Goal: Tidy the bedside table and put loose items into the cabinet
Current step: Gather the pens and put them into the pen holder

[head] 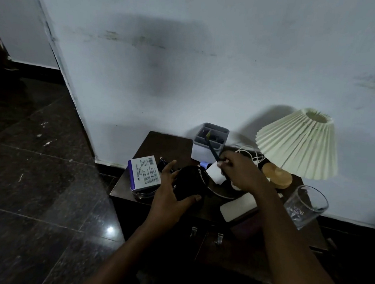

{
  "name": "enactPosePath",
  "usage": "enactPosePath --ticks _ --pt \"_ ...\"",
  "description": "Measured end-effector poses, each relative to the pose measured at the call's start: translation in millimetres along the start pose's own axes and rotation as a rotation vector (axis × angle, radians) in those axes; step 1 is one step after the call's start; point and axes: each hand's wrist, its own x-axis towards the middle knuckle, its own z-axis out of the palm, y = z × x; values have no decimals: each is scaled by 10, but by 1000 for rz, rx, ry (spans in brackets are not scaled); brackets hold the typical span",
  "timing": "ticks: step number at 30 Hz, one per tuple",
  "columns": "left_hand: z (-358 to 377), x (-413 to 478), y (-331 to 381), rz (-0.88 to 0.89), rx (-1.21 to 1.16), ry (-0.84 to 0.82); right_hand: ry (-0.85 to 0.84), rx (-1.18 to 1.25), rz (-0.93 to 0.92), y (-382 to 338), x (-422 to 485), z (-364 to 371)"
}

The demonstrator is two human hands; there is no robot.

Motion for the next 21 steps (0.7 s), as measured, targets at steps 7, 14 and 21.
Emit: enactPosePath --ticks 7,14,21 --pt "-114 44 388 114 -18 139 -15 273 -162 -285 -204 -309" --pt "-265 256 415 32 47 131 -120 -202 -356 -705 -92 -18" --pt "-178 121 297 16 87 -95 159 0 -128 -422 92 -24"
